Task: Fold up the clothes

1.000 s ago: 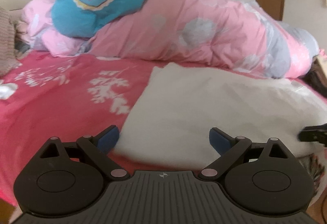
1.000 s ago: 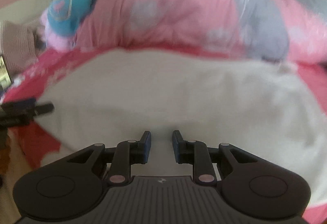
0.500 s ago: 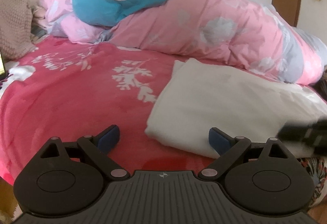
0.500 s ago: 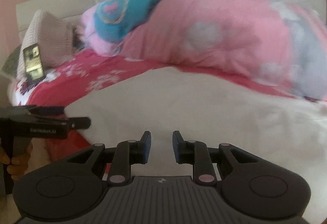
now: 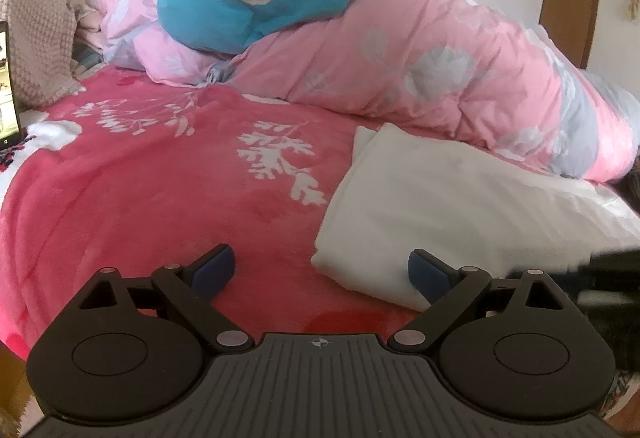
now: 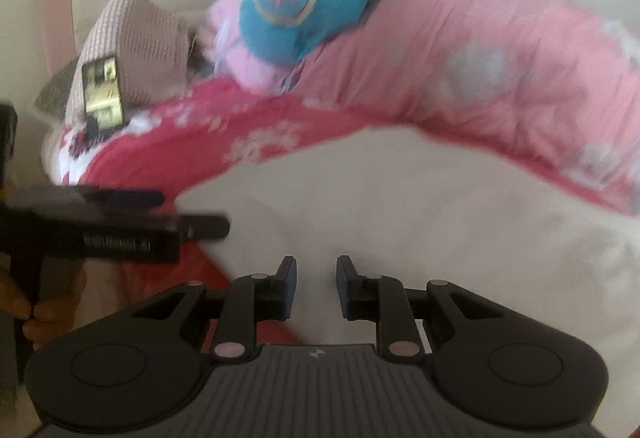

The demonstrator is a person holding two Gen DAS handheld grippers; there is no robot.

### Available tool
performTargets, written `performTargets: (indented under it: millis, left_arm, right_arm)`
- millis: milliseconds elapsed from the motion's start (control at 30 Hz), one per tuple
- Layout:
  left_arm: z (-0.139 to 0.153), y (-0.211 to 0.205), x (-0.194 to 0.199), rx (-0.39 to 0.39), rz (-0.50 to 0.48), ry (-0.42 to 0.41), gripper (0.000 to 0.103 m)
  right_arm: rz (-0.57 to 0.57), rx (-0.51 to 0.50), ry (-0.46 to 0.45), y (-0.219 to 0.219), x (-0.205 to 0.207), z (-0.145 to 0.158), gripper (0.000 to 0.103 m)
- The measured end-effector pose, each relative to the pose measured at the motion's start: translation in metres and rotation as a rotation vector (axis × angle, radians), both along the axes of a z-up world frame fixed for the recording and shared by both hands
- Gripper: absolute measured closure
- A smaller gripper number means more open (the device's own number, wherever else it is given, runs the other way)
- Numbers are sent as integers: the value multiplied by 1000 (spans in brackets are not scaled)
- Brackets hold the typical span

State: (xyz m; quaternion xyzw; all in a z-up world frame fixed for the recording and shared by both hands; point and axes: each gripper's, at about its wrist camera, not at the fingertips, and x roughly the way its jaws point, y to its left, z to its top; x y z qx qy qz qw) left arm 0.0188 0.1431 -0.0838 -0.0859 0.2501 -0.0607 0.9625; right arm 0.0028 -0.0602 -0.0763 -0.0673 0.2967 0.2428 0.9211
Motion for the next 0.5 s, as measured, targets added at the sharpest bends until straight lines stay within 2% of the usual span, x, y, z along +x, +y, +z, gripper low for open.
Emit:
performTargets:
  millis: [133,233,333,400,500]
  left_arm:
    - [0,4,1,-14,7,-5,8]
    - [1,8,1,-28,17,-7,8]
    - [2,12,2,-42,28,-8,8]
    - [2,15,2,-51,34,-9,8]
    - [4,20,3,-71,45,-10,8]
  right_arm:
    - [95,-15,-25,8,-16,4,82]
    - [45,-12,-52,10,-5,6,82]
    - [7,23,-19,7,11,0,84]
    - [44,35,0,15,8,-6,85]
    - [175,29,-10,29,-8,-5,85]
